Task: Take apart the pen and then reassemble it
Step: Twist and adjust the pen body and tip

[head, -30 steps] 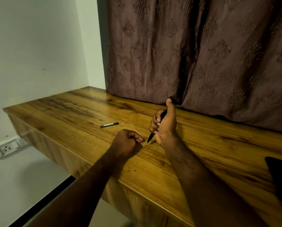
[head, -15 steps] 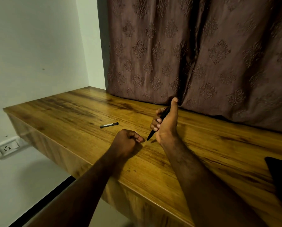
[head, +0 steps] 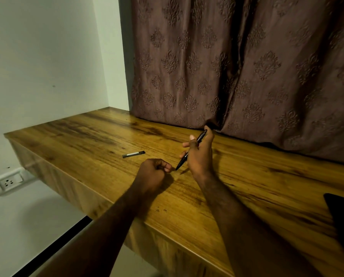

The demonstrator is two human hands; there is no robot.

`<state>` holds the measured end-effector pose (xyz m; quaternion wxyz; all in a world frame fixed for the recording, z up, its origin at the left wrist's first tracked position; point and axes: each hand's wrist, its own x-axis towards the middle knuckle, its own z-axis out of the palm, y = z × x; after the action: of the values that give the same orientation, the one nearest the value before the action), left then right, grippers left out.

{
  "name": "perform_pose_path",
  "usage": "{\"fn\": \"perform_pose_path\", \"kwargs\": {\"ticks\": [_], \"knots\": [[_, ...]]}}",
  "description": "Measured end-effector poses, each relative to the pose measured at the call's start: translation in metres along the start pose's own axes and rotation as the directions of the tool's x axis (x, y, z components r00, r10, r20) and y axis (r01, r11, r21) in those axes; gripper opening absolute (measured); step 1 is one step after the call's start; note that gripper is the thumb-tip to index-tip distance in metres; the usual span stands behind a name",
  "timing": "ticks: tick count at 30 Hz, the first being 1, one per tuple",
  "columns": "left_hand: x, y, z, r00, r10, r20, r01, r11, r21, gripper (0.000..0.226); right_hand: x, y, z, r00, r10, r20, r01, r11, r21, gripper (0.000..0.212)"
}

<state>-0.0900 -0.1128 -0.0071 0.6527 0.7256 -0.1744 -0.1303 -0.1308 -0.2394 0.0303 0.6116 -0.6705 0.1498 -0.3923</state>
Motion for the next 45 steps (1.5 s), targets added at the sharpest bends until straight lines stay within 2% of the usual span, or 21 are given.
{"fn": "perform_pose_path", "kwargs": {"ticks": [2,4,7,11,16,19,25,29,31,37,42,45], "knots": [[0.001,0.0,0.002,0.999,-0.031,0.024,0.032,0.998,-0.058,0.014,0.0,0.003,-0.001,0.999,-0.029,-0.024,0.028,0.999,-0.026,0.053],[0.004,-0.001,0.001,0.998,-0.003,0.068,0.007,0.998,-0.055,0.006,0.001,0.004,-0.002,0.999,-0.024,-0.033,0.023,0.999,-0.022,0.054],[0.003,0.0,-0.001,0.99,0.05,0.132,-0.051,0.999,0.003,0.009,0.001,0.005,0.001,1.0,0.01,-0.002,-0.01,1.0,0.023,0.052],[0.0,0.0,0.001,0.989,0.076,0.128,-0.075,0.997,-0.015,0.023,0.0,0.01,0.005,0.999,0.031,0.024,-0.032,0.999,0.02,0.054],[0.002,-0.008,-0.004,0.982,0.1,0.16,-0.103,0.995,0.013,0.028,0.0,0.015,0.004,0.995,0.032,0.099,-0.02,0.993,-0.113,0.077],[0.001,-0.008,-0.004,0.976,0.124,0.18,-0.13,0.991,0.021,0.03,-0.001,0.015,0.001,0.995,0.039,0.092,-0.03,0.995,-0.094,0.082],[0.006,-0.007,-0.002,0.984,0.103,0.148,-0.099,0.994,-0.037,0.037,0.006,0.01,-0.002,1.0,-0.009,-0.003,0.009,1.0,-0.014,0.067],[0.009,-0.008,0.001,0.991,0.037,0.13,-0.018,0.99,-0.142,0.037,0.008,0.01,-0.007,1.0,-0.009,-0.025,0.009,1.0,-0.007,0.069],[0.008,-0.005,0.002,0.994,0.028,0.104,-0.013,0.99,-0.139,0.044,0.009,0.011,-0.007,1.0,-0.011,-0.023,0.011,1.0,0.001,0.068],[0.006,0.002,0.004,0.996,0.075,-0.043,-0.074,0.997,0.022,0.063,0.011,0.012,-0.007,1.0,-0.008,0.005,0.008,0.999,0.031,0.072],[0.01,-0.002,0.002,0.999,0.036,-0.021,-0.037,0.998,-0.042,0.088,0.01,0.006,-0.007,1.0,-0.005,0.021,0.004,0.999,0.037,0.073],[0.008,0.0,0.0,0.999,0.031,-0.024,-0.032,0.998,-0.057,0.088,0.007,0.008,-0.004,0.999,0.019,0.045,-0.02,1.0,0.013,0.078]]}}
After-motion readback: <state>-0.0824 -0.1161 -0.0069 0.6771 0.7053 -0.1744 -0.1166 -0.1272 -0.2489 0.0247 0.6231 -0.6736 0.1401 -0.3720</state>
